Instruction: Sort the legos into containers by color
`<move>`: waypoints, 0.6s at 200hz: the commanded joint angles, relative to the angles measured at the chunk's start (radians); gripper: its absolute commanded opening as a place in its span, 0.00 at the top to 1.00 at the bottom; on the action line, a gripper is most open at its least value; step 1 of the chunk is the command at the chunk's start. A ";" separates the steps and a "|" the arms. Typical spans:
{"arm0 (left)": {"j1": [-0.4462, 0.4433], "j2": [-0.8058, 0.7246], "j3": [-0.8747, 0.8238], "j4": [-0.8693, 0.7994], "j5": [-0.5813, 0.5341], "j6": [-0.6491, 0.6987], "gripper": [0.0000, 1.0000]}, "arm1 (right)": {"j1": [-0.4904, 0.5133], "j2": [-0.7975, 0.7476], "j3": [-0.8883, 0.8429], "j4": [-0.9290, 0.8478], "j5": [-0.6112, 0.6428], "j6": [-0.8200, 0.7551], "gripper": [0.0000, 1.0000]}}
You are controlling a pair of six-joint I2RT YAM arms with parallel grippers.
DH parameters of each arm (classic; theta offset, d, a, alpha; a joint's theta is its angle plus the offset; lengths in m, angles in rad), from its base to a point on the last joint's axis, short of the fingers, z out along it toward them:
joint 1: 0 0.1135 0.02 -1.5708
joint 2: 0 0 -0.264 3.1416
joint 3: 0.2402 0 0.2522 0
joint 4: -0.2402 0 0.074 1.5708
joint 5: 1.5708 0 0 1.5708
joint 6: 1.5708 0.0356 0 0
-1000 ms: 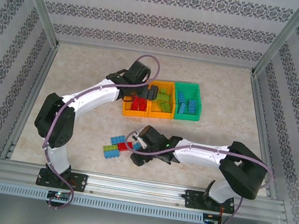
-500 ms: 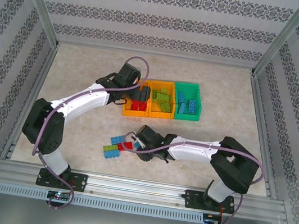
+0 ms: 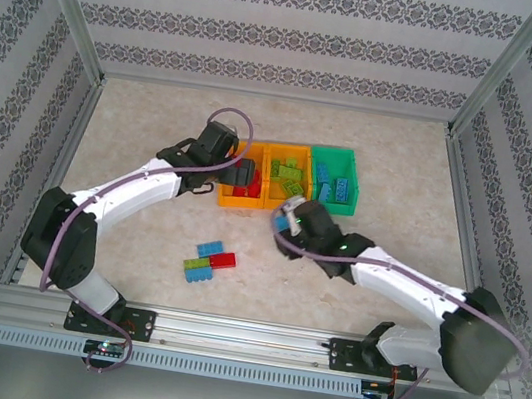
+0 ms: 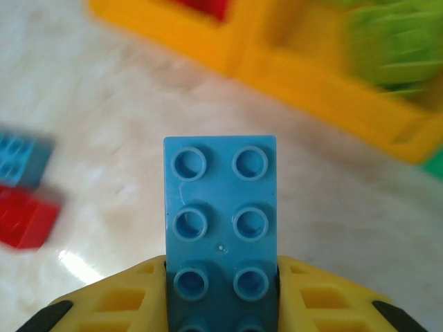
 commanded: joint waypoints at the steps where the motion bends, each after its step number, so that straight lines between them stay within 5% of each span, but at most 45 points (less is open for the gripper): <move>1: 0.013 -0.041 -0.031 -0.008 -0.028 -0.001 0.00 | -0.136 -0.060 -0.005 0.014 -0.024 0.062 0.73; 50: 0.013 -0.079 -0.101 -0.059 -0.004 -0.049 0.00 | -0.380 0.074 0.156 -0.041 -0.092 0.055 0.74; 120: 0.013 -0.144 -0.237 -0.143 0.063 -0.178 0.00 | -0.507 0.425 0.425 -0.070 -0.164 0.032 0.71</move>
